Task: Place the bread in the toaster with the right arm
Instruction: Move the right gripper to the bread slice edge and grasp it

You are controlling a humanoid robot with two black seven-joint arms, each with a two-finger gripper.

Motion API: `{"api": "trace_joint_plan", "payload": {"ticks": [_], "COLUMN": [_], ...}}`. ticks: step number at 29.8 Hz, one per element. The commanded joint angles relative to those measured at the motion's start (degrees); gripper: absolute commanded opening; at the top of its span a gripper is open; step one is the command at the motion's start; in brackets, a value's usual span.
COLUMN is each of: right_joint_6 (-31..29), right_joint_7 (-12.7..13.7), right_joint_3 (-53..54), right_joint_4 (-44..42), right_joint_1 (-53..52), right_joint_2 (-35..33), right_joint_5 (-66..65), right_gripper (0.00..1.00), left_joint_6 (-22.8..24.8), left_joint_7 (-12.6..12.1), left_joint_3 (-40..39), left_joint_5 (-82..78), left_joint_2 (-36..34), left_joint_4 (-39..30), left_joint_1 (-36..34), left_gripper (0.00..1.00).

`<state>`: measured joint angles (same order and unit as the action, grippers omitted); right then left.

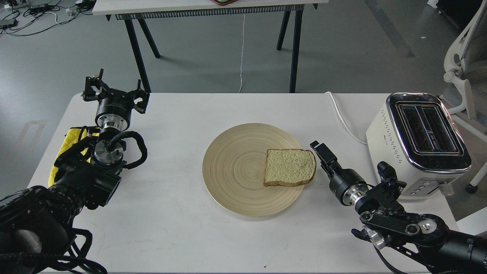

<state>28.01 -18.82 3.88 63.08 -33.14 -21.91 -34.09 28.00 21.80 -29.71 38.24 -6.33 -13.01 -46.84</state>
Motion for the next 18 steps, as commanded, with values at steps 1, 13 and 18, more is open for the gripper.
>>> {"api": "trace_joint_plan", "payload": {"ticks": [1,13,18], "right_joint_6": [0.0,0.0,0.0], "right_joint_7": [0.0,0.2,0.2], "right_joint_3": [-0.5,-0.6,-0.5], "right_joint_4": [0.0,0.6,0.6], "right_joint_1": [0.5,0.6,0.4], "right_joint_2": [0.4,0.5,0.5], "right_joint_5": [0.0,0.0,0.1], "right_gripper": [0.98,0.49,0.37], "left_joint_6": [0.0,0.0,0.0], "left_joint_7": [0.0,0.0,0.0], "left_joint_3": [0.0,0.0,0.0], "left_joint_5": [0.0,0.0,0.0], "left_joint_2": [0.0,0.0,0.0], "left_joint_4": [0.0,0.0,0.0], "left_joint_1": [0.0,0.0,0.0], "left_gripper": [1.0,1.0,1.0]}}
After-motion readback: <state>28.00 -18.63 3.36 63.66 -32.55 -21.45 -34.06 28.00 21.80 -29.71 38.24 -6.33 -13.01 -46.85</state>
